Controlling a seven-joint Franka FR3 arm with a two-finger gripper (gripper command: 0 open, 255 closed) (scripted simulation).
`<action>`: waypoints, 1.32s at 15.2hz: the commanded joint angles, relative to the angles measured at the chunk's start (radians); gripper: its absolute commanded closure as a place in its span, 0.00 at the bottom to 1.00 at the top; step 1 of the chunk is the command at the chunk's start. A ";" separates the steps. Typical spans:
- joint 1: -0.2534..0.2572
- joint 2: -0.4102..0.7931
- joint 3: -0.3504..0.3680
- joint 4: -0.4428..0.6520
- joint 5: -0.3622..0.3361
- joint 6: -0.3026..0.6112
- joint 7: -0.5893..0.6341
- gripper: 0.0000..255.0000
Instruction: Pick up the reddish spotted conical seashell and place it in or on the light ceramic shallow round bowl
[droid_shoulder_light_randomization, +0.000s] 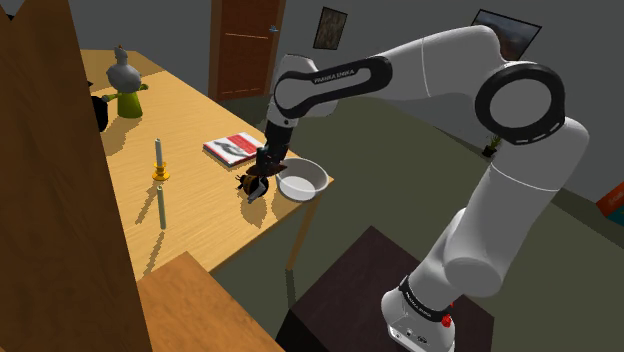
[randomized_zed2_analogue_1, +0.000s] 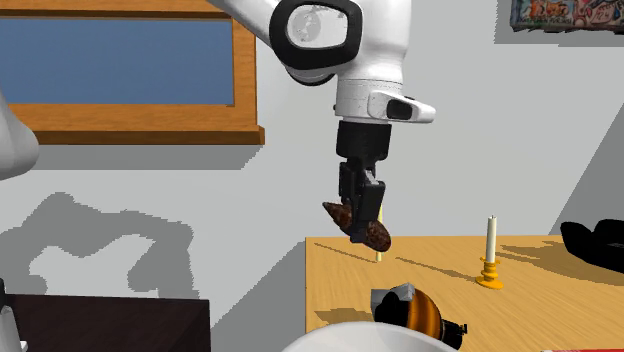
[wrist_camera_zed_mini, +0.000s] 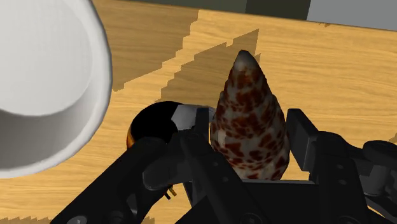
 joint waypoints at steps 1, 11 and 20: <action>-0.025 -0.009 -0.018 -0.010 0.000 -0.006 -0.044 1.00; -0.157 0.002 -0.122 0.013 -0.010 -0.053 -0.270 1.00; -0.214 0.065 -0.161 0.029 -0.002 -0.021 -0.375 1.00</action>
